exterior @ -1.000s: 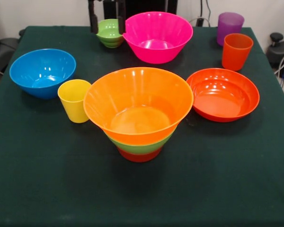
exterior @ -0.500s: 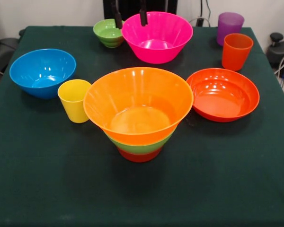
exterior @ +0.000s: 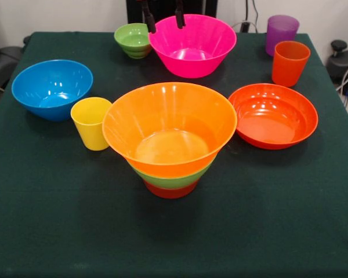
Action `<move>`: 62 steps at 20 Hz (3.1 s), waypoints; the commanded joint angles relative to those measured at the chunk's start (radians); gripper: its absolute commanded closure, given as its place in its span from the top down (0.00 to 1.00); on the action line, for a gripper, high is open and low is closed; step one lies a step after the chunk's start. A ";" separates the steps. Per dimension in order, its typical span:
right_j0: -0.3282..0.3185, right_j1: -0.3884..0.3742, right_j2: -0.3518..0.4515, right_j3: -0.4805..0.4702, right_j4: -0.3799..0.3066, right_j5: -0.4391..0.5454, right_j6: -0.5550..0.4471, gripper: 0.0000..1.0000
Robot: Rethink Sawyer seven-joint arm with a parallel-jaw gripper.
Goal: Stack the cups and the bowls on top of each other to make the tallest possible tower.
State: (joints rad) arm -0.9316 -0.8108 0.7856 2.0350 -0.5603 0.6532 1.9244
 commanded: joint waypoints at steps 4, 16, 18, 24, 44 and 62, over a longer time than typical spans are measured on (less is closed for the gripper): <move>0.007 0.009 0.030 0.098 -0.077 0.100 -0.216 1.00; -0.050 -0.046 -0.005 0.196 -0.148 0.031 -0.173 1.00; -0.060 -0.068 -0.012 0.215 -0.169 0.012 -0.157 1.00; -0.067 -0.057 -0.029 0.202 -0.215 0.004 -0.124 1.00; -0.063 0.006 -0.096 0.162 -0.380 -0.031 -0.078 1.00; 0.097 -0.007 -0.219 0.124 -0.616 -0.102 0.066 1.00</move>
State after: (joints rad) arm -0.8876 -0.8622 0.6331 2.1878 -1.0467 0.6345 1.9244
